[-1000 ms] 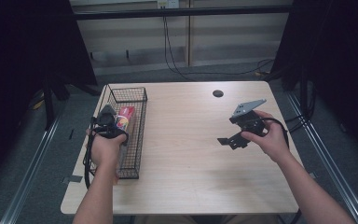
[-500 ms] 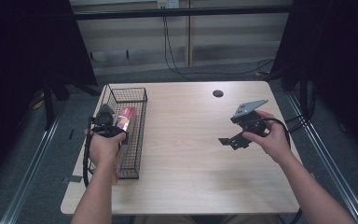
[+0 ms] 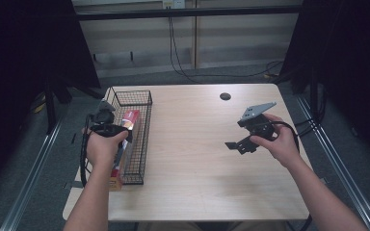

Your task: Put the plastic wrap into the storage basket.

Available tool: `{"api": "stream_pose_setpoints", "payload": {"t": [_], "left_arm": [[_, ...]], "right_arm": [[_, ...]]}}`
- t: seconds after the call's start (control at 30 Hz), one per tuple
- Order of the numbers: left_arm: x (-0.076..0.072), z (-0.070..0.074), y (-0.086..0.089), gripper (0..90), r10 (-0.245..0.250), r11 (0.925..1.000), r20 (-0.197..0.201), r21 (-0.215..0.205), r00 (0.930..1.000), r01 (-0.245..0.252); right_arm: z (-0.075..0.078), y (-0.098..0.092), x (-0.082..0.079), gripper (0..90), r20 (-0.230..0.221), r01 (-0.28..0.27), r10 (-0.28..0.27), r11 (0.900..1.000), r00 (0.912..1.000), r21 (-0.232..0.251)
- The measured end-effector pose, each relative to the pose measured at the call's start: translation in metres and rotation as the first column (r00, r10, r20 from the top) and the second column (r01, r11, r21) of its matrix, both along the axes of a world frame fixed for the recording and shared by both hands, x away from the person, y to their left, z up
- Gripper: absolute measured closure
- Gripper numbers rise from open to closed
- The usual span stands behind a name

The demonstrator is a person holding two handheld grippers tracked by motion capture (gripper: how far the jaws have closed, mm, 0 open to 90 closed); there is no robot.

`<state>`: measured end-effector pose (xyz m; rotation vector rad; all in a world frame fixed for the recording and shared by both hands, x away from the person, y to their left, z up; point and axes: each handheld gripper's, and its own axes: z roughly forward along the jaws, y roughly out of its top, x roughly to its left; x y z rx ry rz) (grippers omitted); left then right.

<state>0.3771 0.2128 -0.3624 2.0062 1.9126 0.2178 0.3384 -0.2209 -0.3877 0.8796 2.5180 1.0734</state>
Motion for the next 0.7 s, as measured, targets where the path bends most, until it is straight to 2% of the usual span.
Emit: {"api": "stream_pose_setpoints", "payload": {"t": [0.13,0.27,0.37,0.5,0.53,0.7], "left_arm": [[-0.001,0.007,-0.004,25.2,-0.034,0.9994,0.023,-0.001,0.9991,0.034],[-0.001,0.015,-0.011,24.9,-0.057,0.9980,0.056,-0.023,0.9968,0.059],[0.000,0.017,-0.016,24.7,-0.074,0.9967,0.060,-0.028,0.9955,0.076],[0.000,0.020,-0.027,22.4,-0.114,0.9925,0.079,-0.034,0.9904,0.117],[0.000,0.021,-0.034,21.3,-0.135,0.9898,0.085,-0.035,0.9872,0.138],[0.000,0.023,-0.046,19.5,-0.160,0.9843,0.106,-0.058,0.9814,0.167]], "right_arm": [[0.001,0.000,-0.001,5.7,0.004,0.003,-0.003,1.000,1.0000,-0.006],[0.002,0.000,-0.003,5.7,0.009,0.012,-0.012,1.000,0.9999,-0.002],[0.002,0.000,-0.003,5.7,0.005,0.007,-0.007,1.000,1.0000,0.003],[0.002,0.000,-0.003,5.7,0.005,0.007,-0.007,1.000,1.0000,0.006],[0.002,0.000,-0.004,5.7,0.004,0.005,-0.006,1.000,1.0000,0.007],[0.002,-0.001,-0.005,5.7,0.008,0.009,-0.009,1.000,0.9999,0.002]]}}
